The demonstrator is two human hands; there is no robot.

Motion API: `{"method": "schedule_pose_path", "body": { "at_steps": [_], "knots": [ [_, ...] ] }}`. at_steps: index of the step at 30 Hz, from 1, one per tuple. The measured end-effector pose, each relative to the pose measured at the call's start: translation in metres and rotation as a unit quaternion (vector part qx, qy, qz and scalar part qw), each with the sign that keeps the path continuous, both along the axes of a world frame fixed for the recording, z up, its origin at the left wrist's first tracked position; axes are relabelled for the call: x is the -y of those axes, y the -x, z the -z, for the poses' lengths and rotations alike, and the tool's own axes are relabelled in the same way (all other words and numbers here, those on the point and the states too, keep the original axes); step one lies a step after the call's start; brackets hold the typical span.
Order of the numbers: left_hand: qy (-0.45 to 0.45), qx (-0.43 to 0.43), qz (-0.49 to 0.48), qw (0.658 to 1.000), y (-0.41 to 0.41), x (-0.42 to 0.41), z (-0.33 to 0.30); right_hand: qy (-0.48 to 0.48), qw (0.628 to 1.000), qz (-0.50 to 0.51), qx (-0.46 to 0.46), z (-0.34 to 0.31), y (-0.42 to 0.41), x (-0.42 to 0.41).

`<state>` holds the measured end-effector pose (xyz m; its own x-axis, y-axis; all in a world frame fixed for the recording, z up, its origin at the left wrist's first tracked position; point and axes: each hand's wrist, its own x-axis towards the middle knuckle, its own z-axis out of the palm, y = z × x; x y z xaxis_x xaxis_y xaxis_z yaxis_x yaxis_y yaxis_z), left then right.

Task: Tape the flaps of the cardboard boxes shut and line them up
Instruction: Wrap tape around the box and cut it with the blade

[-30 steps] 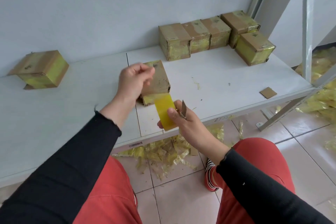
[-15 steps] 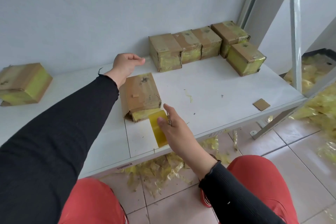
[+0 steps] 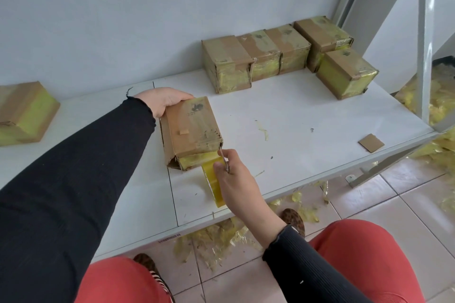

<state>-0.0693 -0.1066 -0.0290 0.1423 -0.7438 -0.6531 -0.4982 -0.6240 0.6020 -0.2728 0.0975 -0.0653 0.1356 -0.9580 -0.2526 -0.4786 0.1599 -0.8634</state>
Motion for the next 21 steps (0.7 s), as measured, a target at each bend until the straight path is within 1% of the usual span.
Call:
{"method": "schedule_pose_path", "body": {
  "at_steps": [2,4,7,9,11,12,13,14,15,16,17,18,19,21],
  "knots": [
    [-0.059,0.006,0.037,0.998,-0.002,0.005,0.000,-0.011,1.000,0.008,0.008,0.000,-0.003,0.004],
    [-0.088,0.006,0.047,0.995,-0.003,0.008,0.005,-0.014,1.000,0.011,0.007,-0.001,-0.004,0.006],
    [-0.098,0.029,0.059,0.993,0.001,0.010,0.010,-0.014,1.000,0.011,0.000,-0.004,-0.005,0.005],
    [-0.089,0.071,0.063,0.991,0.002,0.012,0.012,-0.013,1.000,0.012,0.000,-0.005,-0.006,0.006],
    [-0.052,0.130,0.058,0.989,0.002,0.014,0.013,-0.012,1.000,0.013,0.000,-0.007,-0.006,0.007],
    [-0.013,0.162,0.057,0.985,0.002,0.013,0.012,-0.011,1.000,0.012,0.001,-0.007,-0.005,0.007],
    [0.051,0.198,0.048,0.978,0.003,0.012,0.011,-0.012,1.000,0.012,0.002,-0.006,-0.005,0.007],
    [0.145,0.243,0.037,0.958,0.003,0.009,0.008,-0.013,1.000,0.012,0.005,-0.006,-0.004,0.006],
    [0.247,0.275,0.040,0.928,0.003,0.005,0.005,-0.014,1.000,0.011,0.008,-0.006,-0.003,0.006],
    [0.331,0.285,0.065,0.897,0.005,-0.003,0.001,-0.014,1.000,0.010,0.011,-0.005,-0.003,0.005],
    [0.376,0.279,0.102,0.878,0.011,-0.014,-0.004,-0.012,1.000,0.011,0.015,-0.004,-0.002,0.004],
    [0.378,0.275,0.148,0.871,0.018,-0.024,-0.007,-0.010,1.000,0.013,0.019,-0.004,-0.002,0.004],
    [0.352,0.279,0.191,0.873,0.027,-0.034,-0.006,-0.008,1.000,0.015,0.023,-0.004,-0.002,0.004],
    [0.270,0.297,0.254,0.880,0.046,-0.058,0.003,-0.003,0.999,0.019,0.030,-0.005,-0.003,0.002]
  ]
}}
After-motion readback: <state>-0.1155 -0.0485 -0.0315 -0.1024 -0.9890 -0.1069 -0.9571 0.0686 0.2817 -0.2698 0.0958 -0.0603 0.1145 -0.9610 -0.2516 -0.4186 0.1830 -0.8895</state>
